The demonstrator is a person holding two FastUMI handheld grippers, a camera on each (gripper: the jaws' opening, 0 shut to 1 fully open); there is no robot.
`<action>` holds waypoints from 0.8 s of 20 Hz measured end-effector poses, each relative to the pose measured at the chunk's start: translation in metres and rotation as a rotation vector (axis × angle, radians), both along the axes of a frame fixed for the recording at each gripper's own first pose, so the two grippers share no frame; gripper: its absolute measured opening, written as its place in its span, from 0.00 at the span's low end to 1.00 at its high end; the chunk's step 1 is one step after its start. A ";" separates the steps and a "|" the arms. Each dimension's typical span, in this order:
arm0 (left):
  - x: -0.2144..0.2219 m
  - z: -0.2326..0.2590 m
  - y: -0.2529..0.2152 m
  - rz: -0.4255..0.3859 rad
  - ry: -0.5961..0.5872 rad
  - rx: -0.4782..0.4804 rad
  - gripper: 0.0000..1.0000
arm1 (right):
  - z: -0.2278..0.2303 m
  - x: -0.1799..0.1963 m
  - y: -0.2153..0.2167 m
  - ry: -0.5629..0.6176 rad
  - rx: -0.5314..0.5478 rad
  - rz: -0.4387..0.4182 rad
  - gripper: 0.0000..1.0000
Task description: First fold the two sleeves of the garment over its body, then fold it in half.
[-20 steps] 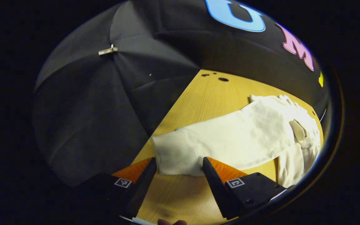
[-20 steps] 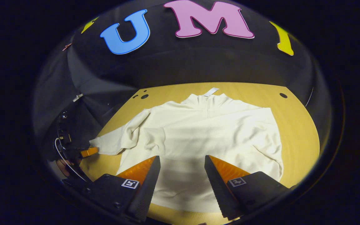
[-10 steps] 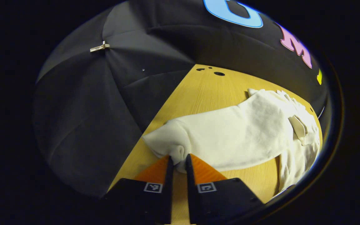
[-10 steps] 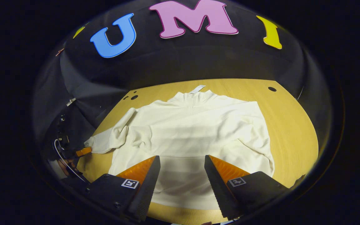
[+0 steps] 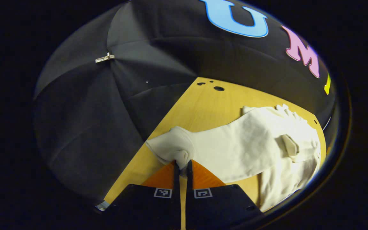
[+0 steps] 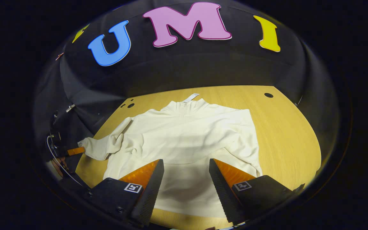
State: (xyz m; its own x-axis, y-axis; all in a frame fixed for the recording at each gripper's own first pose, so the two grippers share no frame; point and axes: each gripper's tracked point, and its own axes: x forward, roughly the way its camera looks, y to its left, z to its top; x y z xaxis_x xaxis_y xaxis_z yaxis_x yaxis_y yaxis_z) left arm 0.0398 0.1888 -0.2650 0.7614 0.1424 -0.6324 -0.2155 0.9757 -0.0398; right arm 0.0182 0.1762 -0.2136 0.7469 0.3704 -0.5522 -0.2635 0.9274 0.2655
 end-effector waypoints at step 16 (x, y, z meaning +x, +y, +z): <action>0.029 0.101 -0.232 -0.303 -0.179 -0.025 0.11 | 0.007 -0.010 -0.077 -0.015 0.097 -0.073 0.98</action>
